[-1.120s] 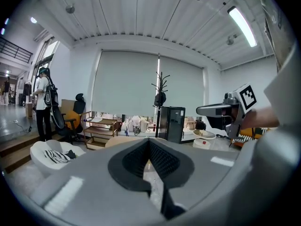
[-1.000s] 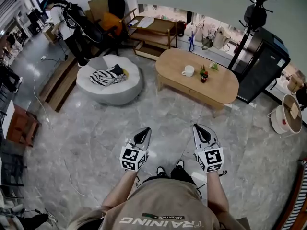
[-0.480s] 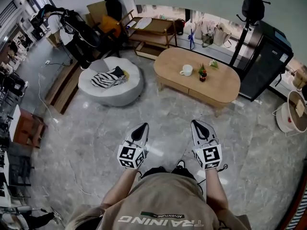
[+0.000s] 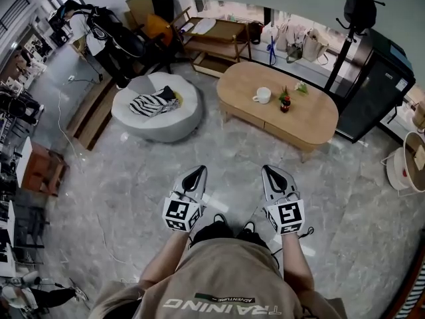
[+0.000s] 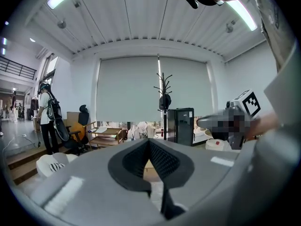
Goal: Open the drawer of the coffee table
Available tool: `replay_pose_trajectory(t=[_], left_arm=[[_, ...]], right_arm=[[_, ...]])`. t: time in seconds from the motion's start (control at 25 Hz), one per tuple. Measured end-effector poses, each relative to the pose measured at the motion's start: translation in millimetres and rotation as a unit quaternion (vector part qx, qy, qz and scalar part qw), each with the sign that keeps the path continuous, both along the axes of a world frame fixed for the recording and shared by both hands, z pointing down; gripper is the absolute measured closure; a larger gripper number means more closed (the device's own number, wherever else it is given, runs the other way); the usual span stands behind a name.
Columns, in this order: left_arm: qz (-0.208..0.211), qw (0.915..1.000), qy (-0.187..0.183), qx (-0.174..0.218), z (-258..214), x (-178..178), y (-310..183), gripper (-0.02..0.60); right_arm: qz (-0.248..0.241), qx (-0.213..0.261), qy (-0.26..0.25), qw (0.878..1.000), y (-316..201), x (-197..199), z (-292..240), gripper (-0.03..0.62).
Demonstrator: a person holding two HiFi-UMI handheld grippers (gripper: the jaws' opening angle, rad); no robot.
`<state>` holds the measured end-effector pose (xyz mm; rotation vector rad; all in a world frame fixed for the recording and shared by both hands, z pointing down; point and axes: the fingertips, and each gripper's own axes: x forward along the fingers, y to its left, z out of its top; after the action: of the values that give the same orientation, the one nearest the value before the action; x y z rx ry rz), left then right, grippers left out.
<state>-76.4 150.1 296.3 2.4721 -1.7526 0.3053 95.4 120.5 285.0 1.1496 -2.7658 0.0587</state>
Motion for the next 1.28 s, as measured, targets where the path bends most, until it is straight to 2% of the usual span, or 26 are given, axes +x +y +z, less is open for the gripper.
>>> replay_pose_trajectory(t=[0.28, 0.6, 0.76, 0.84, 1.04, 1.28], left_arm=[[0.035, 0.9993, 0.007, -0.007, 6, -12, -27, 0.575], [0.040, 0.9989, 0.019, -0.015, 10, -68, -61, 0.575], [0.057, 0.9980, 0.008, -0.025, 21, -93, -76, 0.575], [0.074, 0.9967, 0.001, -0.033, 28, -98, -81, 0.575], [0.101, 0.9941, 0.011, -0.037, 35, -106, -95, 0.575], [0.100, 0.9938, 0.023, -0.042, 37, -114, -109, 0.575]], right_arm=[[-0.008, 0.005, 0.019, 1.000, -24, -34, -2, 0.589], [-0.009, 0.004, 0.047, 0.999, -55, -87, -6, 0.589], [0.004, 0.006, 0.055, 0.998, -68, -111, -5, 0.589], [0.017, 0.000, 0.057, 0.998, -69, -118, 0, 0.589], [0.039, -0.009, 0.065, 0.997, -75, -131, 4, 0.589], [0.040, -0.015, 0.076, 0.996, -90, -136, 6, 0.589]])
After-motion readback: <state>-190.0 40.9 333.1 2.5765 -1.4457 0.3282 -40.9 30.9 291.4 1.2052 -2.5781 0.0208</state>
